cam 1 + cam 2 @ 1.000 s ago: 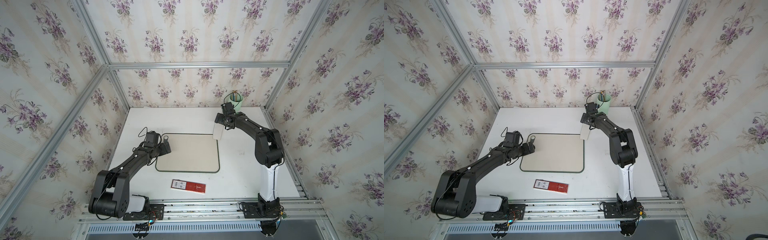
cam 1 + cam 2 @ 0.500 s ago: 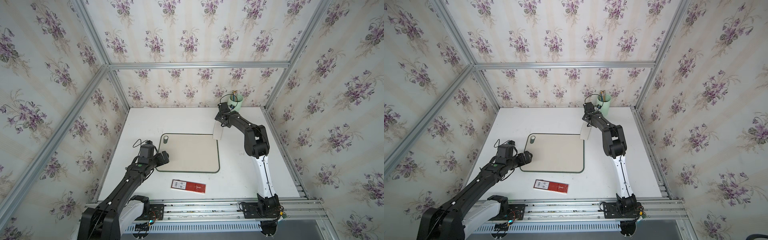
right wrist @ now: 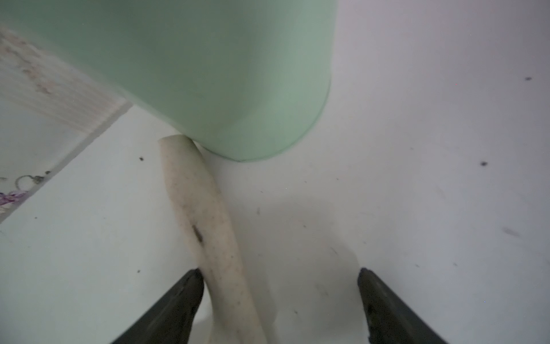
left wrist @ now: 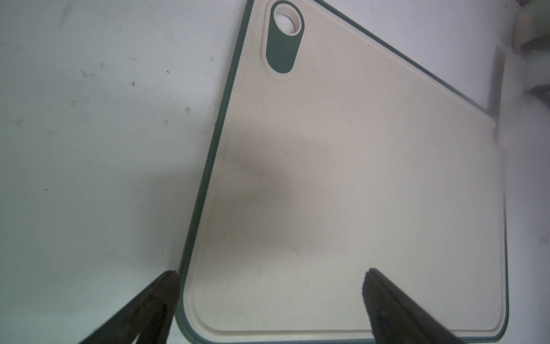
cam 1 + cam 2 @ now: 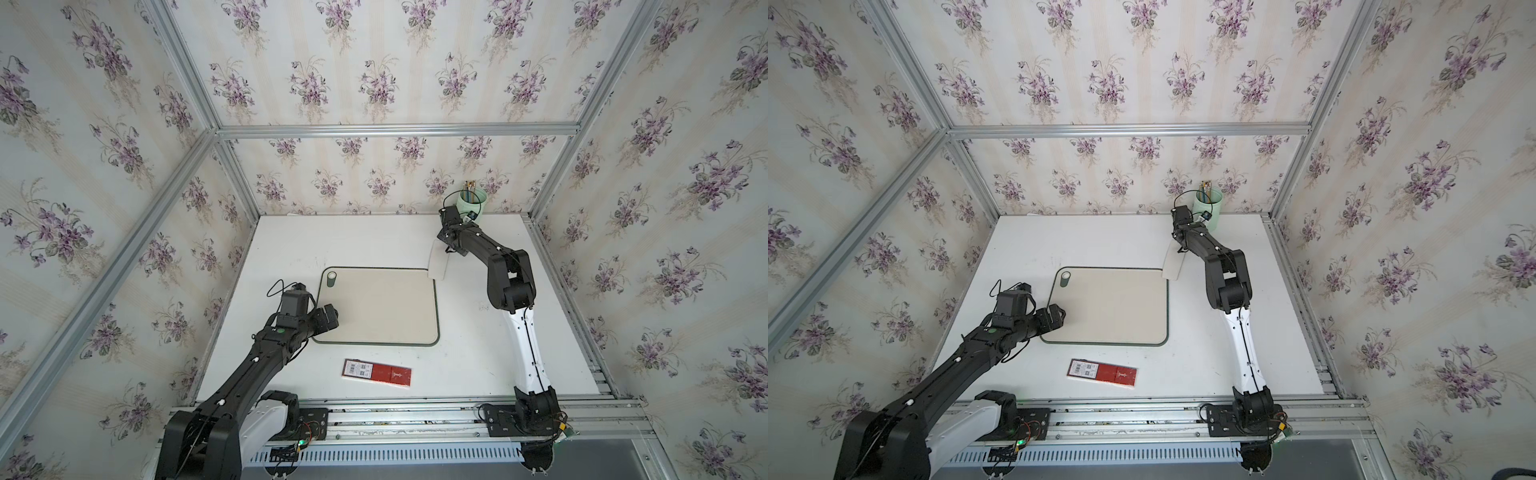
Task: Align the knife with the edge of the cutting board
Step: Adjust the knife at the center of the board.
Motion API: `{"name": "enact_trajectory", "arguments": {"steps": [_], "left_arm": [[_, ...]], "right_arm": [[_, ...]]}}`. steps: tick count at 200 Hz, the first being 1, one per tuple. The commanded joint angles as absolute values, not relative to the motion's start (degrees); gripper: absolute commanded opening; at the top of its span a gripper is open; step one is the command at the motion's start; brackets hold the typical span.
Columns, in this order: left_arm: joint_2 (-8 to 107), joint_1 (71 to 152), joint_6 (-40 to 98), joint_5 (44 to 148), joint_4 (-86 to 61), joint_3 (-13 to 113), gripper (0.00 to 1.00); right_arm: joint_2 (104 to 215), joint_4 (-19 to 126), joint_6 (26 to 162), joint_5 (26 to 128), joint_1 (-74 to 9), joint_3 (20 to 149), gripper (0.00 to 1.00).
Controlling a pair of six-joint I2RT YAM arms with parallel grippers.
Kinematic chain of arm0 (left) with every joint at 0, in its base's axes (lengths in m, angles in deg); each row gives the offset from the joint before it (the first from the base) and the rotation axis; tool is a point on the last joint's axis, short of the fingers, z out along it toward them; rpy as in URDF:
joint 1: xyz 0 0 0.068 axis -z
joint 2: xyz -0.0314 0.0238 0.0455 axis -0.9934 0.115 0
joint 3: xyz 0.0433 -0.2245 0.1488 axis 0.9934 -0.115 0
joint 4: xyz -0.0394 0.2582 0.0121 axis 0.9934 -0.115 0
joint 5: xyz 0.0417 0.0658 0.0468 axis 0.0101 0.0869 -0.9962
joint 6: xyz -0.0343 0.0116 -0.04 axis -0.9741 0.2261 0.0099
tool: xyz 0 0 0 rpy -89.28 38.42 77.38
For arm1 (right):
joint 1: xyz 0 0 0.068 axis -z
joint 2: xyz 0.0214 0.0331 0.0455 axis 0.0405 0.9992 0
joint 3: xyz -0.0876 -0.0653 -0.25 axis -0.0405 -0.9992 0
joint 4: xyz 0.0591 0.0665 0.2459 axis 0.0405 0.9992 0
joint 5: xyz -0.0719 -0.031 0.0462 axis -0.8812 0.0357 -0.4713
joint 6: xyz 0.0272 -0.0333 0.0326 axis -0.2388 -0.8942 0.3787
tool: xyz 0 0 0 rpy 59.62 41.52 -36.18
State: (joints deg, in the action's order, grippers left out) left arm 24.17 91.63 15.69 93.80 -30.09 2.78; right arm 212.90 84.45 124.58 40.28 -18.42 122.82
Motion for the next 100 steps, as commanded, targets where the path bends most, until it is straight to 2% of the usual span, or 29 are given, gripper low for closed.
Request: {"name": "enact_trajectory", "arguments": {"steps": [1,69,100], "left_arm": [[24.0,91.6,15.9,94.3,-29.0,2.7,1.00],[23.6,91.6,15.7,94.5,-28.5,2.2,0.99],[23.4,91.6,15.7,94.5,-28.1,2.0,0.99]], "right_arm": [[207.8,90.6,127.6,39.3,-18.2,113.3,0.85],[179.8,75.2,128.7,44.2,-16.8,75.0,0.86],[171.6,72.1,128.2,49.8,-14.8,66.3,0.86]]}}
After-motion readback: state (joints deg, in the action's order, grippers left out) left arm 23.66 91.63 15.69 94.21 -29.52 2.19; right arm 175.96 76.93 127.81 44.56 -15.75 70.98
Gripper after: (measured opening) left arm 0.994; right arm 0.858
